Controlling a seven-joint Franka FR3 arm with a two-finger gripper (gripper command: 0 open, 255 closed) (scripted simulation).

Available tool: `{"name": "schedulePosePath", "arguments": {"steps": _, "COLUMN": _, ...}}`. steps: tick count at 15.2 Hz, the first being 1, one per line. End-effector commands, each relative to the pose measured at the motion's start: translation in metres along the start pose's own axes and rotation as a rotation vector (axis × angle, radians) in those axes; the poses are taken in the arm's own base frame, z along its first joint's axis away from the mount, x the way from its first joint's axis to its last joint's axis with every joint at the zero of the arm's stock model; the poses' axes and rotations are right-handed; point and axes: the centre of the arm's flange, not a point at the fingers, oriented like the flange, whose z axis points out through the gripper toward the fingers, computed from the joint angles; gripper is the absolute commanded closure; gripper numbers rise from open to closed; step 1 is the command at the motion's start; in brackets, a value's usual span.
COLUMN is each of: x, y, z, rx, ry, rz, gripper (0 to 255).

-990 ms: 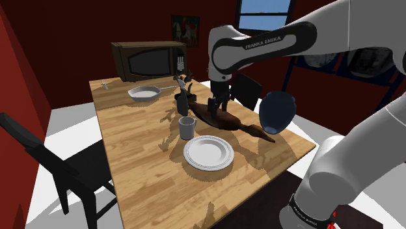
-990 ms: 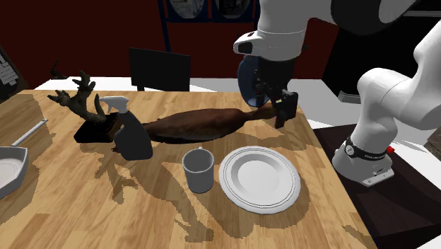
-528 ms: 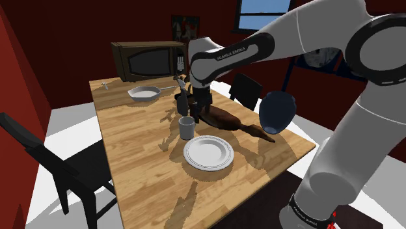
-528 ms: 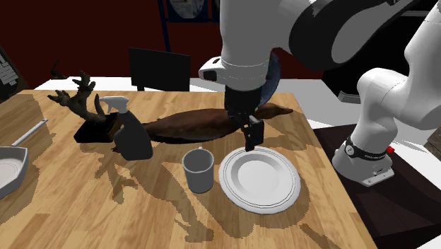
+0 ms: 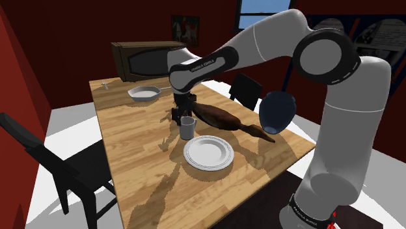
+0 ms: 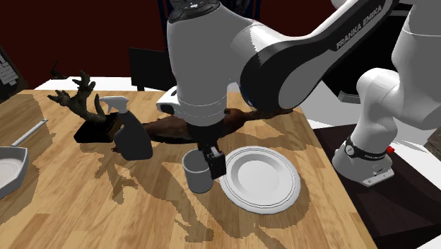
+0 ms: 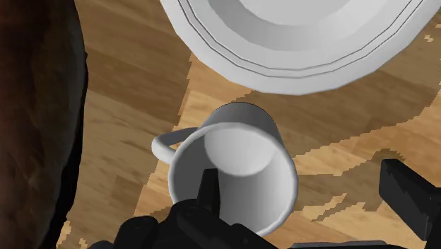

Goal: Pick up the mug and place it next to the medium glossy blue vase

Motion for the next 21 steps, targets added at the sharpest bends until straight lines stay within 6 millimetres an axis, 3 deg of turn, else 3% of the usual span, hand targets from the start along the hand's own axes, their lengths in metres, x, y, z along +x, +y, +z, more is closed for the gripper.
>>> {"name": "schedulePosePath", "arguments": {"steps": 1, "x": 0.019, "y": -0.003, "z": 0.009, "rx": -0.005, "ry": 0.003, "rz": -0.006, "gripper": 0}}
{"name": "schedulePosePath", "arguments": {"steps": 9, "x": 0.019, "y": -0.002, "z": 0.049, "rx": -0.005, "ry": 0.003, "rz": -0.006, "gripper": 0}}
{"name": "schedulePosePath", "arguments": {"steps": 16, "x": 0.019, "y": -0.002, "z": 0.049, "rx": -0.005, "ry": 0.003, "rz": -0.006, "gripper": 0}}
{"name": "schedulePosePath", "arguments": {"steps": 17, "x": 0.019, "y": -0.002, "z": 0.049, "rx": -0.005, "ry": 0.003, "rz": -0.006, "gripper": 255}}
{"name": "schedulePosePath", "arguments": {"steps": 21, "x": 0.019, "y": -0.002, "z": 0.049, "rx": -0.005, "ry": 0.003, "rz": -0.006, "gripper": 255}}
